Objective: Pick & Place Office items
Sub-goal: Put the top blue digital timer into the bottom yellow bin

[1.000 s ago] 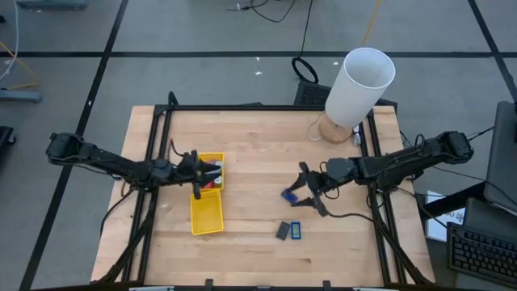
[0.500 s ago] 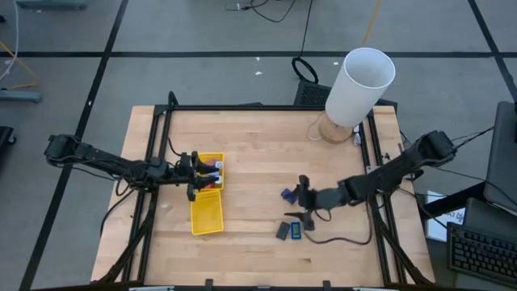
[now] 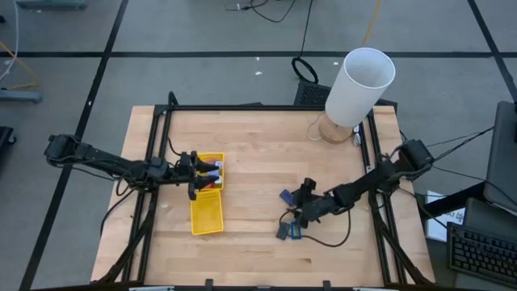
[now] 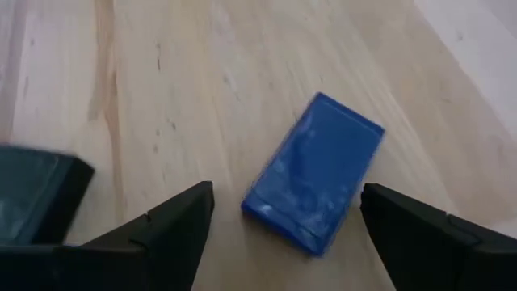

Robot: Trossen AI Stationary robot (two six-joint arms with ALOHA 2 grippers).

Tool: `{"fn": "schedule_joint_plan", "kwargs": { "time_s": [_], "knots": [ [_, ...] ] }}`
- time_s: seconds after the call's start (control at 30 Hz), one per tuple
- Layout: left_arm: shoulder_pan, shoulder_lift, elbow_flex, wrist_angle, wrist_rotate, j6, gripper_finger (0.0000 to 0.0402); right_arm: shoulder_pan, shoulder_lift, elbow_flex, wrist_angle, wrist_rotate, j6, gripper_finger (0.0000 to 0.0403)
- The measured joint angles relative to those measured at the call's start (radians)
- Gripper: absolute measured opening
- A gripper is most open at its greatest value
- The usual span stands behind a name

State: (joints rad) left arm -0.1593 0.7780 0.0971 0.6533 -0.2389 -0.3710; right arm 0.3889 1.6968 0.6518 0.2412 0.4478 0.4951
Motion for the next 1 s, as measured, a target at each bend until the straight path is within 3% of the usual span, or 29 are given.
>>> {"fn": "schedule_joint_plan", "kwargs": {
  "time_s": [0.33,0.73,1.0],
  "knots": [
    [0.000,0.000,0.000,0.000,-0.002,0.018,0.0210,-0.056,0.012,0.001,-0.003,-0.041,0.012,0.0257],
    [0.001,0.000,0.000,-0.006,-0.005,0.018,0.0209,-0.063,0.011,0.001,-0.001,-0.083,-0.069,0.0152],
    [0.001,0.000,0.000,-0.006,-0.006,-0.029,0.0209,-0.069,-0.049,-0.006,0.010,-0.090,-0.243,0.0152]
  ]
}}
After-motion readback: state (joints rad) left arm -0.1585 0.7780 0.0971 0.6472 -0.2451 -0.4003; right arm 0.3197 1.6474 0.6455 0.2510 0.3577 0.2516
